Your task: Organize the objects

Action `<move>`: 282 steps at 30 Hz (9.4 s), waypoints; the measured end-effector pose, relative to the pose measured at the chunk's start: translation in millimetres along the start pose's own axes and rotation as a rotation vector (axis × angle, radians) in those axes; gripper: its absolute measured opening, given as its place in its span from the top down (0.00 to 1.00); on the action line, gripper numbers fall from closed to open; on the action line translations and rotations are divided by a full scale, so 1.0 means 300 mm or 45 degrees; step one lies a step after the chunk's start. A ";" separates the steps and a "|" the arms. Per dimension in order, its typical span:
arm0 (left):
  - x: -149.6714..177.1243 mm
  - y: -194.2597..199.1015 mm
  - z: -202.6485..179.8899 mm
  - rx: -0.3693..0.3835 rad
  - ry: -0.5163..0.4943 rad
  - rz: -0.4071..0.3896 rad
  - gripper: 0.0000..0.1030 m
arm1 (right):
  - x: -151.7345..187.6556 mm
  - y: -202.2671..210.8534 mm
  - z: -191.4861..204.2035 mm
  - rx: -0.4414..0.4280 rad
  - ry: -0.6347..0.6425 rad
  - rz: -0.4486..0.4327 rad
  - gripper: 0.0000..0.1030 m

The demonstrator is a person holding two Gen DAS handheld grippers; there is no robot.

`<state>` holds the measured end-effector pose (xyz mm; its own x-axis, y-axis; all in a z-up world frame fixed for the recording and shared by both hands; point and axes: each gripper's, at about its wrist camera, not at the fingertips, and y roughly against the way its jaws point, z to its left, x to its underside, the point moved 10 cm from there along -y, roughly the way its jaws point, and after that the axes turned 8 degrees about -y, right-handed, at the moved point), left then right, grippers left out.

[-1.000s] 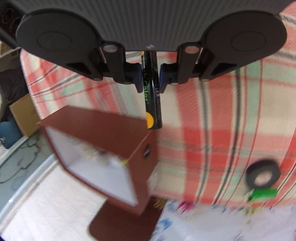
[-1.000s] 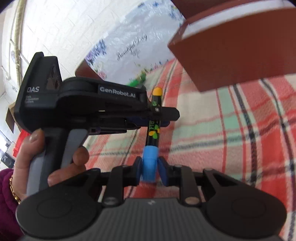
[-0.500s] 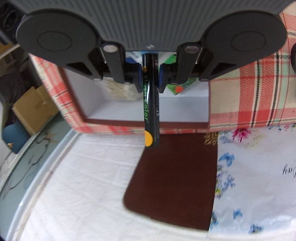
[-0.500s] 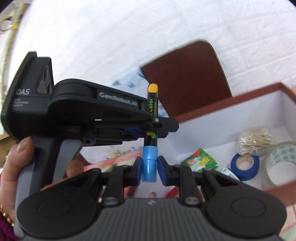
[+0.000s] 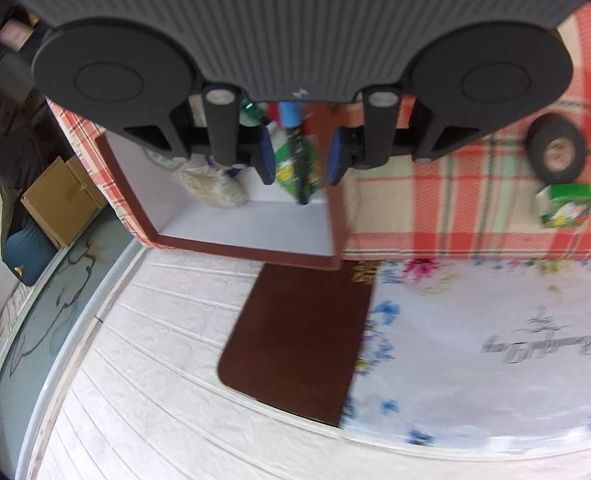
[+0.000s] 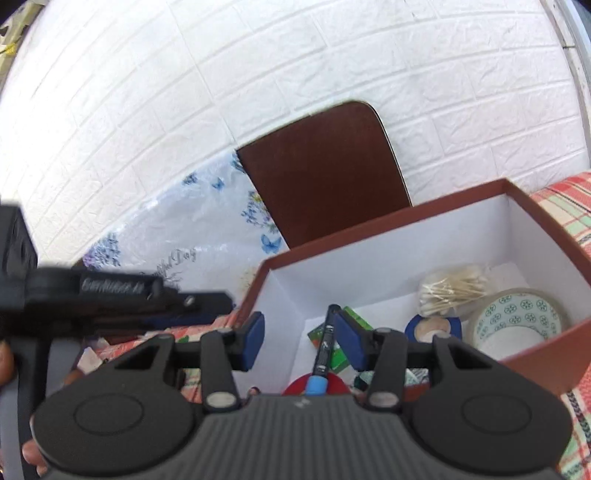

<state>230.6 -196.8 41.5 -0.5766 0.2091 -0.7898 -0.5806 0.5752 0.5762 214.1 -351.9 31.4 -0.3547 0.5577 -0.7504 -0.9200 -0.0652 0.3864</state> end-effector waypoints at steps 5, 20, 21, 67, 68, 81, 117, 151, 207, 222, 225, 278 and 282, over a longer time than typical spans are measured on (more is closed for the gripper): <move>0.221 0.135 0.323 -0.250 0.057 0.011 0.66 | 0.074 0.074 0.229 -0.134 0.298 -0.005 0.57; 0.521 0.247 0.866 -0.649 0.133 -0.165 0.48 | 0.488 -0.585 0.587 -0.100 0.500 0.400 0.48; 0.517 0.245 0.863 -0.645 0.129 -0.170 0.48 | 0.495 -0.628 0.587 -0.081 0.519 0.417 0.51; 0.491 0.055 0.049 -0.058 -0.014 0.348 0.71 | 0.685 0.083 0.179 -0.035 0.736 0.388 0.29; 0.436 0.071 0.026 -0.031 -0.017 0.307 0.71 | 0.651 0.101 0.188 -0.038 0.734 0.338 0.29; -0.110 -0.269 -0.247 0.026 -0.178 0.102 0.71 | -0.035 -0.023 0.015 0.152 0.655 0.071 0.28; 0.304 0.177 0.479 -0.487 -0.088 0.105 0.64 | 0.139 0.037 0.374 -0.122 0.378 0.037 0.29; 0.516 0.273 0.944 -0.607 0.147 -0.208 0.44 | 0.662 -0.490 0.513 0.047 0.638 0.514 0.38; 0.009 -0.121 -0.278 -0.206 -0.344 0.116 0.54 | -0.072 0.240 -0.210 0.217 0.126 -0.105 0.18; 0.217 0.144 -0.202 -0.374 -0.369 0.040 0.35 | 0.046 0.480 -0.113 0.179 -0.095 -0.146 0.18; 0.251 0.160 -0.186 -0.376 -0.350 0.059 0.29 | 0.063 0.492 -0.095 0.177 -0.087 -0.139 0.18; 0.338 0.226 -0.129 -0.521 -0.340 0.107 0.00 | 0.175 0.466 -0.001 0.188 -0.047 -0.035 0.13; 0.348 0.223 -0.126 -0.508 -0.315 0.137 0.00 | 0.180 0.465 0.006 0.191 -0.043 -0.035 0.13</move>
<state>109.8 -166.2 5.6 -0.5195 0.4604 -0.7198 -0.7283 0.2019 0.6548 66.8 -329.4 45.9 -0.3216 0.5854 -0.7442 -0.8933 0.0731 0.4436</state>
